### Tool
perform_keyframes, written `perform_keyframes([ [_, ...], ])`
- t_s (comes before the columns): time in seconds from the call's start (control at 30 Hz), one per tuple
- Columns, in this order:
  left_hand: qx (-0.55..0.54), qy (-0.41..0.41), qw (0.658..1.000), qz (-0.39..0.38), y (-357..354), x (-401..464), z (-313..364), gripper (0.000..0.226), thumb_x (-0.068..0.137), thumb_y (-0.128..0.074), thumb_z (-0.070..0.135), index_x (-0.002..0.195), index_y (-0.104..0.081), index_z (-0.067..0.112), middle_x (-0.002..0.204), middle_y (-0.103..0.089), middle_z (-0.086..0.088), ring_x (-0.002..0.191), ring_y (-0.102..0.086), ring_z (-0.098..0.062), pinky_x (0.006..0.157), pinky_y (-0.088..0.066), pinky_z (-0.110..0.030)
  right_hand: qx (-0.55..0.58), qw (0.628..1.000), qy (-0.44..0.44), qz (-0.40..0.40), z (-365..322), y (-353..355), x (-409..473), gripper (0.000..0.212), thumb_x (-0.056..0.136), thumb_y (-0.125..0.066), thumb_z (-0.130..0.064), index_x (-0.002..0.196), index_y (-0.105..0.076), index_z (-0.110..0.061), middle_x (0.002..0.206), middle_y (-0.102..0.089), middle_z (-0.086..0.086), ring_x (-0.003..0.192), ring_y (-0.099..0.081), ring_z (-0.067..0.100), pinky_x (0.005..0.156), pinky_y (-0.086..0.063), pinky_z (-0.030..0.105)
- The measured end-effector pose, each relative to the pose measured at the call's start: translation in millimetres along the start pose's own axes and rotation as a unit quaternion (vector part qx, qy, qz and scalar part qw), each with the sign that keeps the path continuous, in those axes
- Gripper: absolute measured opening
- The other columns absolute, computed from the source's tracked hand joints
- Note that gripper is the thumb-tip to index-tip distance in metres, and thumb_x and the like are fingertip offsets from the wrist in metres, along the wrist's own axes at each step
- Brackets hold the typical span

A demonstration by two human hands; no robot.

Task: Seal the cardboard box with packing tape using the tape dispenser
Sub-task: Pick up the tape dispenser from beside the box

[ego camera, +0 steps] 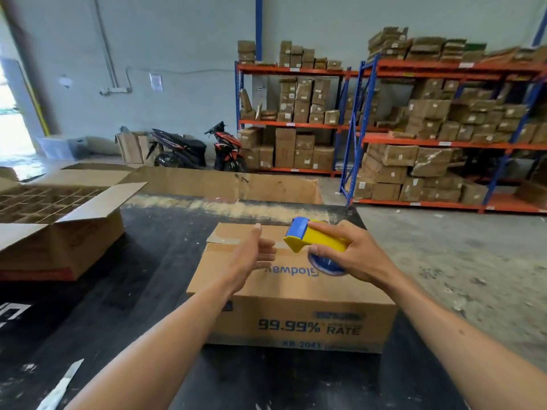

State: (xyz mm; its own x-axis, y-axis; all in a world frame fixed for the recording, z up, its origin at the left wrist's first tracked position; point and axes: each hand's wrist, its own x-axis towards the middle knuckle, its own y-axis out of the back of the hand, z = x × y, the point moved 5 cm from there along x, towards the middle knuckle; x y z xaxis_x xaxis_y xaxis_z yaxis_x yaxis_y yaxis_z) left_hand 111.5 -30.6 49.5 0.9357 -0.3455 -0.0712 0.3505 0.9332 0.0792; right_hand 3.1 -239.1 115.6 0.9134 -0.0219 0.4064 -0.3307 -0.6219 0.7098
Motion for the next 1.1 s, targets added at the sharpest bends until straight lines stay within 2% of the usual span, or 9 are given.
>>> perform_keyframes([
  [0.1, -0.185, 0.072, 0.980, -0.035, -9, 5, 28, 0.067, 0.101, -0.030, 0.057, 0.113, -0.060, -0.002, 0.111, -0.066, -0.026, 0.105, -0.065, -0.039, 0.096, -0.052, -0.048, -0.049, 0.996, 0.071, 0.037, -2, 1, 15, 0.057, 0.080, -0.063, -0.069, 0.134, -0.047, -0.060, 0.094, -0.048, -0.002, 0.083, -0.050, 0.008, 0.072, -0.048, 0.035],
  [0.23, -0.278, 0.073, 0.953, -0.095, -23, 11, 54, 0.072, 0.097, -0.040, 0.058, 0.127, -0.053, -0.007, 0.120, -0.065, -0.028, 0.111, -0.064, -0.041, 0.093, -0.053, -0.047, -0.057, 0.987, 0.144, 0.044, 1, -3, 29, 0.059, 0.082, -0.061, -0.067, 0.138, -0.045, -0.057, 0.099, -0.044, 0.000, 0.086, -0.050, 0.015, 0.069, -0.049, 0.033],
  [0.3, -0.261, 0.067, 0.957, -0.111, -26, 11, 58, 0.073, 0.097, -0.044, 0.057, 0.127, -0.054, -0.007, 0.120, -0.066, -0.026, 0.111, -0.065, -0.040, 0.091, -0.055, -0.045, -0.084, 0.983, 0.163, 0.026, 6, -8, 34, 0.060, 0.082, -0.058, -0.070, 0.139, -0.041, -0.060, 0.098, -0.041, -0.001, 0.084, -0.047, 0.015, 0.067, -0.047, 0.029],
  [0.4, -0.261, 0.069, 0.958, -0.094, -21, 11, 56, 0.063, 0.096, -0.053, 0.050, 0.125, -0.056, -0.007, 0.119, -0.067, -0.025, 0.106, -0.067, -0.036, 0.085, -0.057, -0.043, -0.084, 0.979, 0.188, 0.019, 10, -13, 41, 0.060, 0.083, -0.055, -0.072, 0.140, -0.037, -0.062, 0.099, -0.040, -0.003, 0.085, -0.045, 0.011, 0.067, -0.047, 0.026],
  [0.57, -0.295, 0.048, 0.953, -0.056, 2, 20, 57, 0.037, 0.095, -0.060, 0.022, 0.122, -0.060, -0.003, 0.124, -0.066, -0.022, 0.104, -0.067, -0.031, 0.088, -0.057, -0.040, -0.036, 0.979, 0.198, 0.043, 10, -21, 61, 0.059, 0.084, -0.057, -0.071, 0.139, -0.041, -0.059, 0.104, -0.046, 0.002, 0.091, -0.051, 0.015, 0.071, -0.052, 0.039],
  [0.63, -0.281, 0.035, 0.957, -0.063, 7, 23, 60, 0.031, 0.096, -0.058, 0.015, 0.122, -0.061, -0.002, 0.123, -0.066, -0.021, 0.105, -0.066, -0.030, 0.092, -0.056, -0.040, -0.036, 0.977, 0.206, 0.047, 9, -25, 70, 0.059, 0.084, -0.057, -0.071, 0.139, -0.040, -0.059, 0.105, -0.046, 0.002, 0.091, -0.052, 0.016, 0.072, -0.052, 0.040],
  [0.7, -0.255, 0.028, 0.964, -0.066, 13, 28, 63, 0.027, 0.097, -0.055, 0.011, 0.120, -0.062, -0.001, 0.118, -0.069, -0.020, 0.101, -0.068, -0.029, 0.088, -0.058, -0.038, -0.042, 0.974, 0.217, 0.045, 8, -29, 77, 0.059, 0.084, -0.056, -0.071, 0.140, -0.039, -0.061, 0.104, -0.045, 0.002, 0.091, -0.052, 0.016, 0.071, -0.052, 0.038],
  [0.83, -0.200, 0.032, 0.978, -0.050, 21, 38, 68, 0.027, 0.100, -0.049, 0.007, 0.121, -0.061, -0.005, 0.115, -0.070, -0.021, 0.095, -0.071, -0.028, 0.072, -0.061, -0.034, -0.068, 0.973, 0.217, 0.038, 8, -38, 89, 0.060, 0.084, -0.056, -0.071, 0.140, -0.038, -0.061, 0.102, -0.044, 0.001, 0.088, -0.049, 0.015, 0.068, -0.052, 0.037],
  [1.1, -0.231, 0.048, 0.971, -0.035, 23, 41, 67, 0.028, 0.100, -0.048, 0.003, 0.124, -0.061, -0.004, 0.116, -0.070, -0.019, 0.092, -0.072, -0.023, 0.067, -0.061, -0.030, -0.073, 0.976, 0.200, 0.045, 4, -35, 89, 0.061, 0.086, -0.057, -0.069, 0.142, -0.038, -0.058, 0.104, -0.044, 0.001, 0.089, -0.050, 0.015, 0.069, -0.052, 0.038],
])
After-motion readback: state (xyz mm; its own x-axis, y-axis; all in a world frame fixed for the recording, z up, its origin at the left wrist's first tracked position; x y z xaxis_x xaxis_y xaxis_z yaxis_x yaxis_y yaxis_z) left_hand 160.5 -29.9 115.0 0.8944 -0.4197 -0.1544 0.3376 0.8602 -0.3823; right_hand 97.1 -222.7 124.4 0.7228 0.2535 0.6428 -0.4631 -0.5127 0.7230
